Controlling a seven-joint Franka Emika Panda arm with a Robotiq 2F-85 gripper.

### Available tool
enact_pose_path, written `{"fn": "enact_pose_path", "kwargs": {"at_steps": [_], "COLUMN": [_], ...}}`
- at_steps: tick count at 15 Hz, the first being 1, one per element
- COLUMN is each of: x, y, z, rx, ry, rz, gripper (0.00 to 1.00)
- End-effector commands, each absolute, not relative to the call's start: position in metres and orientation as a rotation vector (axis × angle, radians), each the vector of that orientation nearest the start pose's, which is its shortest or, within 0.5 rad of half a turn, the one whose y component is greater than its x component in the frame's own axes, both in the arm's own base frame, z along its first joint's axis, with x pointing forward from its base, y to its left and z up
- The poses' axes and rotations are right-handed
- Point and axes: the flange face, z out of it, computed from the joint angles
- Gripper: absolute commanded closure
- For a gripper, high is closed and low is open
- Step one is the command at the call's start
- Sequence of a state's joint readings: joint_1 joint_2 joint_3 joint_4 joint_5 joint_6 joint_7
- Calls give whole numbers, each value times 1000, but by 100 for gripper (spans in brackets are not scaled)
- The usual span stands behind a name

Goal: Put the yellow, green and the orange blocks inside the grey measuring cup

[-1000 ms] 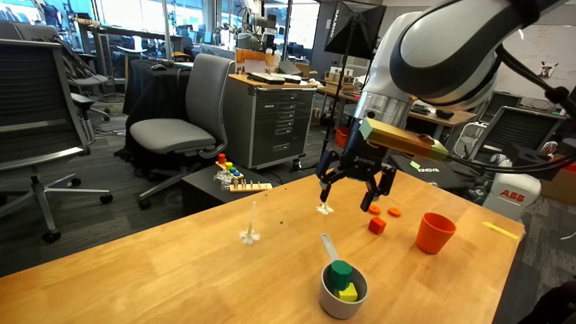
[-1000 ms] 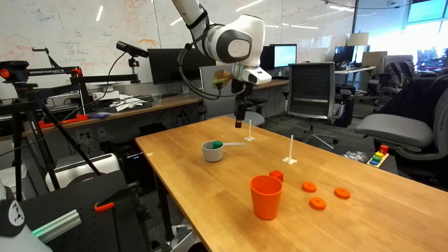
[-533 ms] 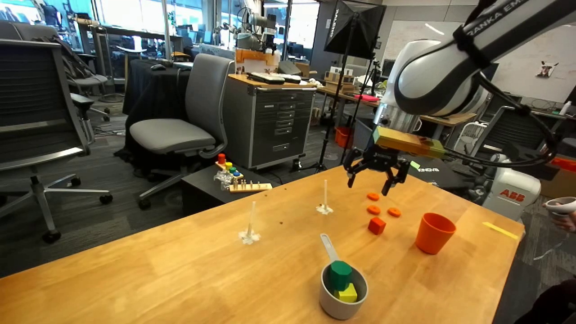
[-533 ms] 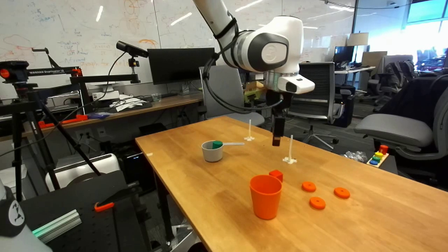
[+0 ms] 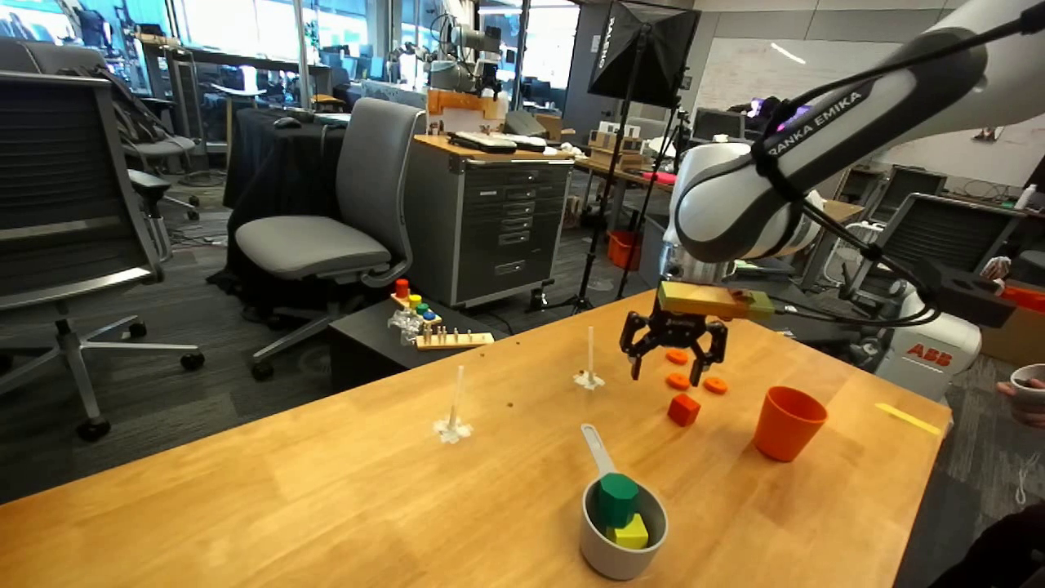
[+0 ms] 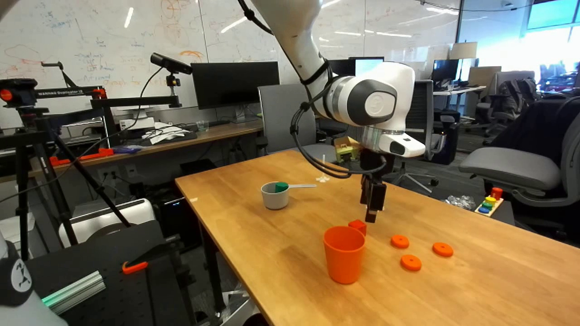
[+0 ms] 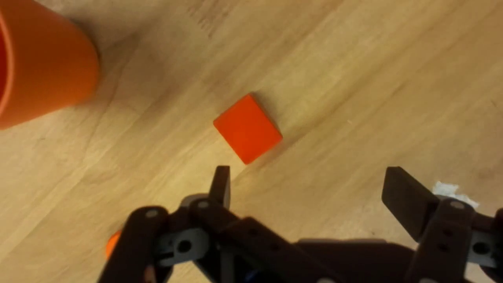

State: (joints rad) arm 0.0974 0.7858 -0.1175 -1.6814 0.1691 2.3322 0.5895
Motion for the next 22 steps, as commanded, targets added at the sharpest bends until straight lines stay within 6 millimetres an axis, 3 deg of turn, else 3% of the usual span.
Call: {"fn": "enact_pose_path", "kwargs": {"at_steps": [1, 6, 9, 13, 17, 22], "x": [667, 664, 664, 667, 676, 683], "y": [3, 4, -3, -6, 3, 18], "z": [131, 137, 131, 106, 93, 103], "rx": [-3070, -3263, -3375, -3431, -3385, -3361], "ry": [867, 605, 448, 342, 344, 331], "rz": [380, 604, 675, 640, 520, 436], "gripper": [0, 0, 0, 0, 0, 0]}}
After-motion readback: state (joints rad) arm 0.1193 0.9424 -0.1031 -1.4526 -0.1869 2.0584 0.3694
